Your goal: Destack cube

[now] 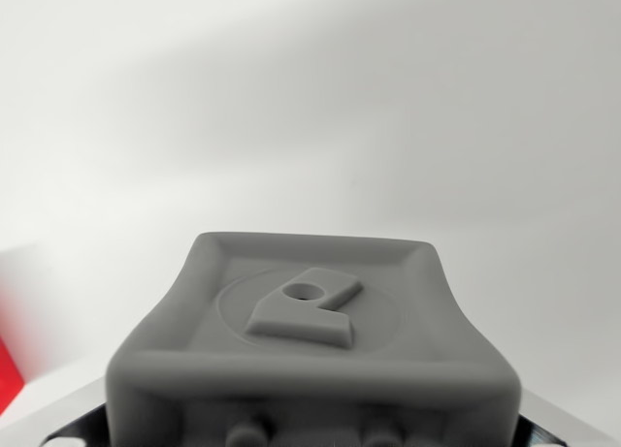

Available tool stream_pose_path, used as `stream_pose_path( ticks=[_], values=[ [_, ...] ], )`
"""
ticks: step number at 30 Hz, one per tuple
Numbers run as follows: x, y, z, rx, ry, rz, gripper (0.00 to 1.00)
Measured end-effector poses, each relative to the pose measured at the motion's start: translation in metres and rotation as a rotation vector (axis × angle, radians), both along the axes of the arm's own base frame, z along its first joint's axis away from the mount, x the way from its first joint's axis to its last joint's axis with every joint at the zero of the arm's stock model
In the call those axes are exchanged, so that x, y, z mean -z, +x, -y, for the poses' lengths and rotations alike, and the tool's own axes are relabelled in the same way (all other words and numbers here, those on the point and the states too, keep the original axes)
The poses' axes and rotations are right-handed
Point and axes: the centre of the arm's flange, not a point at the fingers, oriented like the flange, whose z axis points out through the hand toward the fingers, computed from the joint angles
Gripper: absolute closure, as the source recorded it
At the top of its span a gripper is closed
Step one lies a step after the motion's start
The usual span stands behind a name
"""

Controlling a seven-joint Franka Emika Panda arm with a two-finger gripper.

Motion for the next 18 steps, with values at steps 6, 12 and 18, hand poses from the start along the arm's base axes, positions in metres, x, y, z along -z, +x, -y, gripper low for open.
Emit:
stream_pose_path(
  ticks=[6,12,18],
  values=[
    [0.005,0.000,0.009,0.016,-0.001,0.002,1.00],
    [0.024,0.000,0.009,0.014,-0.001,-0.001,1.00],
    [0.041,0.000,0.008,0.013,-0.001,-0.002,1.00]
  ],
)
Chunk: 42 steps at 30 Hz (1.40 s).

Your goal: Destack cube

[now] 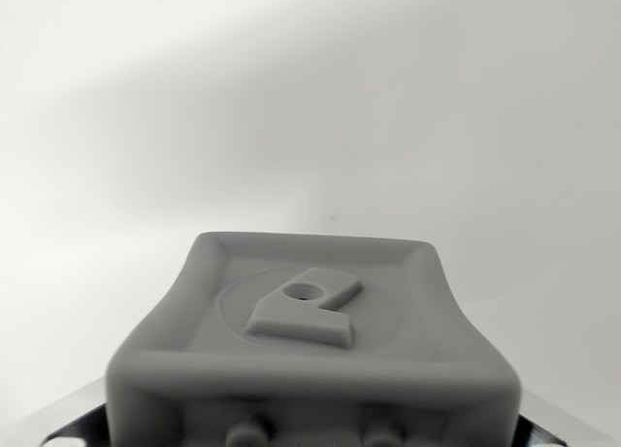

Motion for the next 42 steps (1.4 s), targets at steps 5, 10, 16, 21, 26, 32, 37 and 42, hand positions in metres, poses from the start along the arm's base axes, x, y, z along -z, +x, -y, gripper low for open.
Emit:
stream_pose_path(
  ticks=[5,10,16,21,26,32,37,42],
  values=[
    [0.012,0.000,0.001,0.000,0.000,0.001,1.00],
    [0.023,0.000,0.001,0.000,0.000,0.001,1.00],
    [0.032,0.000,0.001,0.000,0.000,0.001,1.00],
    [0.037,0.000,0.001,0.001,0.001,0.001,1.00],
    [0.040,0.000,0.001,0.001,0.001,0.001,1.00],
    [0.039,0.001,0.001,0.001,0.001,0.002,0.00],
    [0.040,0.001,0.001,0.001,0.001,0.002,0.00],
    [0.039,0.001,0.001,0.001,0.001,0.003,0.00]
  ],
)
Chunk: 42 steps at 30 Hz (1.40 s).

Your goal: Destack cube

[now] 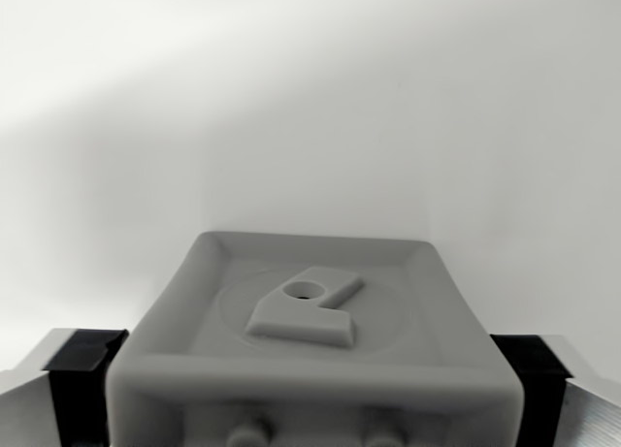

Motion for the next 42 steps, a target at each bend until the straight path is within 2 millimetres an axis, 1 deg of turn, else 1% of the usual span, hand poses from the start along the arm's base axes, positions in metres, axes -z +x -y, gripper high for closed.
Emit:
stream_pose_path(
  ticks=[24,33,38,42],
  values=[
    [-0.002,0.000,0.000,0.000,0.000,0.001,0.00],
    [-0.018,0.001,0.000,0.001,0.001,0.004,0.00],
    [-0.030,0.001,0.000,0.001,0.002,0.005,0.00],
    [-0.044,0.001,0.000,0.001,0.002,0.005,0.00]
  ],
)
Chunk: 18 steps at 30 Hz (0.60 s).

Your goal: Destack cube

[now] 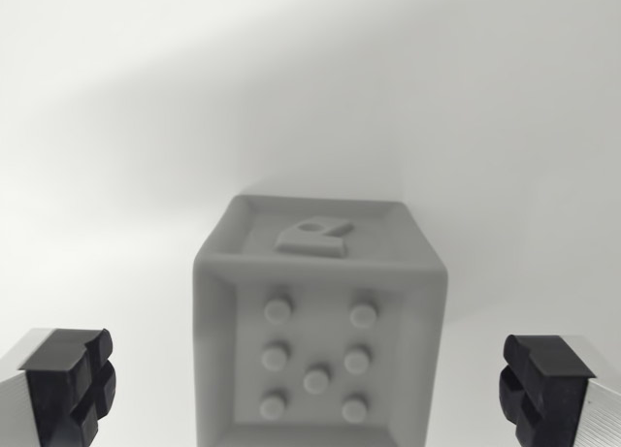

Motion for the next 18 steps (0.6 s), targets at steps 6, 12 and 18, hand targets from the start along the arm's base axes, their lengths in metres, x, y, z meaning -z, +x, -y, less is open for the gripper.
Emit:
stream_pose_path(
  ticks=[6,12,18],
  values=[
    [-0.022,0.000,0.000,0.000,0.001,0.001,0.00],
    [-0.044,0.000,0.000,0.000,0.001,0.002,0.00],
    [-0.070,0.000,0.000,0.001,0.002,0.004,0.00]
  ],
)
